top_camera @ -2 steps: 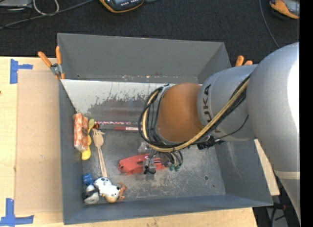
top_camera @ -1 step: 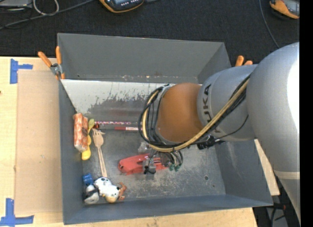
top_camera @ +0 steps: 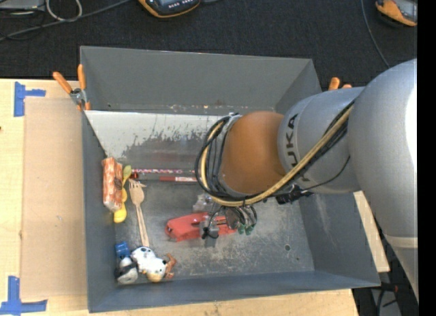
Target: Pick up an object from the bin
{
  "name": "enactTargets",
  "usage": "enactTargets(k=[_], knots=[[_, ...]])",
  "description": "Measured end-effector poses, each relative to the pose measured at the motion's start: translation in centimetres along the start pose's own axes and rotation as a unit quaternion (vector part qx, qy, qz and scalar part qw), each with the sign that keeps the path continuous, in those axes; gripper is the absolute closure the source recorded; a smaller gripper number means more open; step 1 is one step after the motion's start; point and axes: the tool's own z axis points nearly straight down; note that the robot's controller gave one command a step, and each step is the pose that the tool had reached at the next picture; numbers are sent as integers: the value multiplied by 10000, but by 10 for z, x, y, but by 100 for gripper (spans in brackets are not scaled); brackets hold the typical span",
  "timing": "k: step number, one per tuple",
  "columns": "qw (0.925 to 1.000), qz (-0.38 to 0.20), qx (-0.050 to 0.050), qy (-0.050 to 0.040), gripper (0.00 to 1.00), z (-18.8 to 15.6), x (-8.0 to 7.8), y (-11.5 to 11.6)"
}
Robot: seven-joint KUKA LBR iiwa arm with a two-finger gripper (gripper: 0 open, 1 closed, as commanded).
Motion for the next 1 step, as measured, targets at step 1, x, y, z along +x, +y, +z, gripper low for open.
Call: enactTargets(k=[1], knots=[[10000, -87, -1, 10, 100, -6, -11, -7]])
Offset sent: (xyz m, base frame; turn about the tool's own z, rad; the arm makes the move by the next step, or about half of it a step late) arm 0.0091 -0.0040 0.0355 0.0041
